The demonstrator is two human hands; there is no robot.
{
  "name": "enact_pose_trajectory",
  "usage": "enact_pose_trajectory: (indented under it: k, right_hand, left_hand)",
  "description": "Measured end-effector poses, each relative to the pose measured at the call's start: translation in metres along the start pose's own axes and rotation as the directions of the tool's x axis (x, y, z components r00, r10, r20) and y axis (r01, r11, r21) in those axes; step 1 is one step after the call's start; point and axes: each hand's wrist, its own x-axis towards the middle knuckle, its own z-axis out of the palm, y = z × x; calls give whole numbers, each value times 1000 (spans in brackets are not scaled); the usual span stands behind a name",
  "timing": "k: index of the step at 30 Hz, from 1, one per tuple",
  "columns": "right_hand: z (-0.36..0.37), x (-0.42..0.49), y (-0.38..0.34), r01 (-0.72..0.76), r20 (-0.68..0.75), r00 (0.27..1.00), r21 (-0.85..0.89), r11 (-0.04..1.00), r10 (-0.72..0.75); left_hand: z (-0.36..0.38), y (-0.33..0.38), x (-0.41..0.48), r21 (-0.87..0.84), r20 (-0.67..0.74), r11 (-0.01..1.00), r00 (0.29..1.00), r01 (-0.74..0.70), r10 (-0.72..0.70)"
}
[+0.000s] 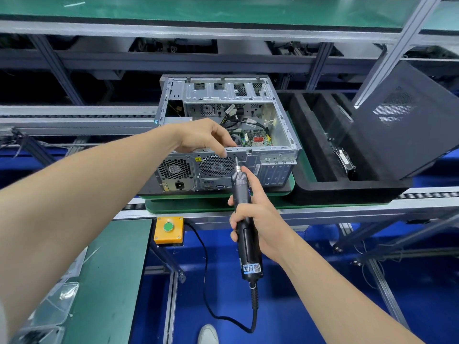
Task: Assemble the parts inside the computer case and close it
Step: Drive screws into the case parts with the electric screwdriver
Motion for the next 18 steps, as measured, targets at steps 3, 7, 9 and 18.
enact_pose_trajectory:
  k: [3, 7, 9, 18]
  right_hand:
    - [0, 0, -1, 3, 7, 1000, 0, 1000, -3]
    - [1, 1, -1, 3, 10, 1000, 3, 1000, -3]
    - [1, 2, -1, 5, 9, 1000, 5, 1000, -5]
    - [1, 0, 1, -5, 18, 1000, 12, 1000, 5]
  left_hand:
    - [8, 2, -3, 104, -60, 993, 996, -56, 62]
    - [16, 4, -5, 110, -119, 992, 990, -67, 80]
    - [20, 5, -4, 127, -143, 990, 987, -60, 78]
    - [22, 4, -5, 143, -193, 989, 979, -41, 68]
